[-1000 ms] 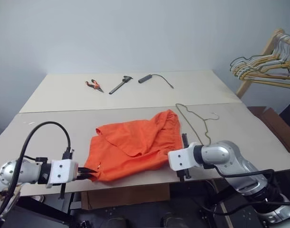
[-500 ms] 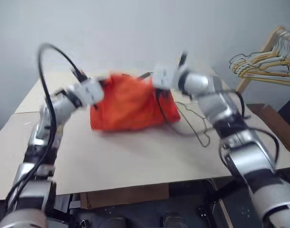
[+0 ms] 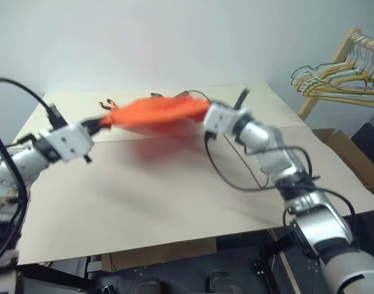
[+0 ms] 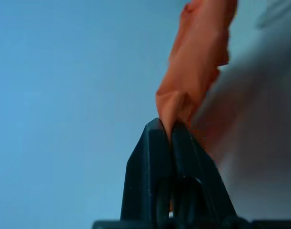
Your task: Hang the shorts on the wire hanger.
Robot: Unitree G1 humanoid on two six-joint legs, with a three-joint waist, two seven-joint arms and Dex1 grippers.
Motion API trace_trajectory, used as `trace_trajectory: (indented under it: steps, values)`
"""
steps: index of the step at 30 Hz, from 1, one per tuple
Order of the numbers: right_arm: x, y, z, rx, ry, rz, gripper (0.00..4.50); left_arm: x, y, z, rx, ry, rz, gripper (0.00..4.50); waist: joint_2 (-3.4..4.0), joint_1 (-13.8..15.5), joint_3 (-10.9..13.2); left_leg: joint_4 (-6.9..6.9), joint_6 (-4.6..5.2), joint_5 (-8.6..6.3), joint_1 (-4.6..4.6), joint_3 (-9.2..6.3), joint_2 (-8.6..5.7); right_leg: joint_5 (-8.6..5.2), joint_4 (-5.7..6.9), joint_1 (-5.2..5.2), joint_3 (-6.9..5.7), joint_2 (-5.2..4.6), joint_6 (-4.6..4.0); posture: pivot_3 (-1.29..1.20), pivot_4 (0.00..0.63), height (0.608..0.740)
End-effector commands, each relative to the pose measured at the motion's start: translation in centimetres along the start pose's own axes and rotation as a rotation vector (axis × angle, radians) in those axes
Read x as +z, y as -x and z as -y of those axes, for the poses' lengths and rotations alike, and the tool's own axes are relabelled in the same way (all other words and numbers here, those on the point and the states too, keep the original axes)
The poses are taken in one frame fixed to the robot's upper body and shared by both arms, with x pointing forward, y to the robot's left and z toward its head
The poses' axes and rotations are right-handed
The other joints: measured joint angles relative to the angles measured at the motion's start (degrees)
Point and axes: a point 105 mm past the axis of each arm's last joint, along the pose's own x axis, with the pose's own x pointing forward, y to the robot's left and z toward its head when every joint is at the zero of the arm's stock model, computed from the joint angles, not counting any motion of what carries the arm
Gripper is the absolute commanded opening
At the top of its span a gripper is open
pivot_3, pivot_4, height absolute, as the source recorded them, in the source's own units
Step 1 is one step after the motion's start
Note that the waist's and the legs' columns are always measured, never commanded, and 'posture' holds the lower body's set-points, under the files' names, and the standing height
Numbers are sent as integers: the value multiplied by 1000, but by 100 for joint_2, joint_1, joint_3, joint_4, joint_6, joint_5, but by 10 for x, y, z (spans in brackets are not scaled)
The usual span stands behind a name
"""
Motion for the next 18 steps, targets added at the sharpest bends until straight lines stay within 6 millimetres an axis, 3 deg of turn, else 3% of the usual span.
trace_trajectory:
  steps: [1,5,7,13,18]
  values:
    - [23,19,-30,186,77,109,0,3,21,28,-218,67,-20,45,2,7,1,0,2,0,10,0,1,-1,-2,5,1,2,-1,86,0,740]
    - [21,57,-84,505,110,129,0,4,45,75,-500,175,-76,45,3,31,8,0,3,3,62,-1,14,-9,-2,40,0,18,-14,81,0,740]
    - [21,72,-96,612,124,130,0,7,54,89,-599,204,-95,45,3,74,14,0,3,3,112,0,21,-13,-3,86,-1,25,-21,77,0,740]
    - [23,96,-101,757,125,127,0,26,76,128,-883,316,-109,45,2,145,13,-2,-1,9,147,14,45,-24,0,108,7,48,-39,73,0,740]
    - [28,117,-107,876,104,149,0,36,88,142,-990,373,-127,45,2,171,13,-3,-2,8,138,20,60,-28,1,95,6,62,-50,70,0,740]
